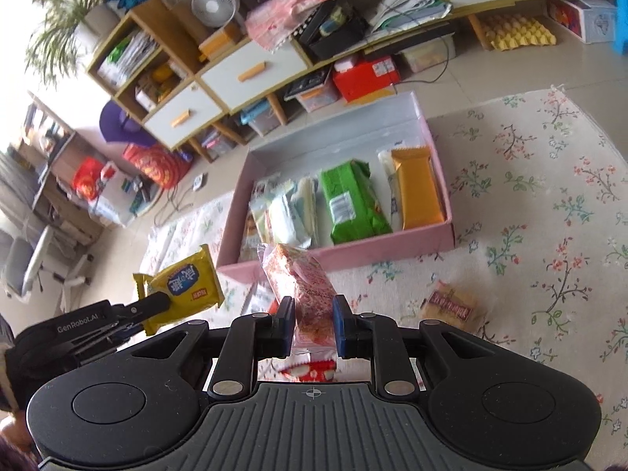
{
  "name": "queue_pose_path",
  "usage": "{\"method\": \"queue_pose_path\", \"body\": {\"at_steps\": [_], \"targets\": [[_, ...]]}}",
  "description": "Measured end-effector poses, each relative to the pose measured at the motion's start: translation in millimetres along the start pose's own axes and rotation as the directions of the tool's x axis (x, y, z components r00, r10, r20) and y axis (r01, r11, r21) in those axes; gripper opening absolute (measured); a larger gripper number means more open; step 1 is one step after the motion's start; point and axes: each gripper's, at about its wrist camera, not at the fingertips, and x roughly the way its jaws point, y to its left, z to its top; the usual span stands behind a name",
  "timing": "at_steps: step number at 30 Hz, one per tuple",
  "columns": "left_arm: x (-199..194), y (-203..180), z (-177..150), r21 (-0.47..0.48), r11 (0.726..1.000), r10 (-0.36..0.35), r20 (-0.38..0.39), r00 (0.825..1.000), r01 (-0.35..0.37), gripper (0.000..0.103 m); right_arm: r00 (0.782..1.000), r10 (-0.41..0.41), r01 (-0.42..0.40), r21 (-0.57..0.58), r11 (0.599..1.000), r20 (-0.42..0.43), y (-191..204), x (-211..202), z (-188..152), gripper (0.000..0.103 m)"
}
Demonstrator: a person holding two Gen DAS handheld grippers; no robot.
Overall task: Organize snacks
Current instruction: 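Lift the yellow packet and pink bag and carry both over the pink box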
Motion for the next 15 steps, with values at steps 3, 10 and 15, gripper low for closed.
{"method": "queue_pose_path", "body": {"at_steps": [3,10,15], "targets": [[6.5,-5.5,2.7,-0.003,1.000,0.016,0.023,1.000,-0.016,0.020,1.000,0.002,-0.003,0.029,1.000,0.024,-5.2,-1.8,5.3,0.019],[24.9,-10.5,13.4,-0.067,0.998,0.011,0.103,0.995,-0.004,0.020,0.998,0.010,-0.016,0.088,0.996,0.067,-18.4,5.3,20.0,0.019],[46.1,-14.8,17.3,-0.104,0.995,0.007,0.129,0.992,0.006,0.020,0.996,0.015,-0.031,0.185,0.982,0.087,-39.2,18.9,32.2,0.019]]}}
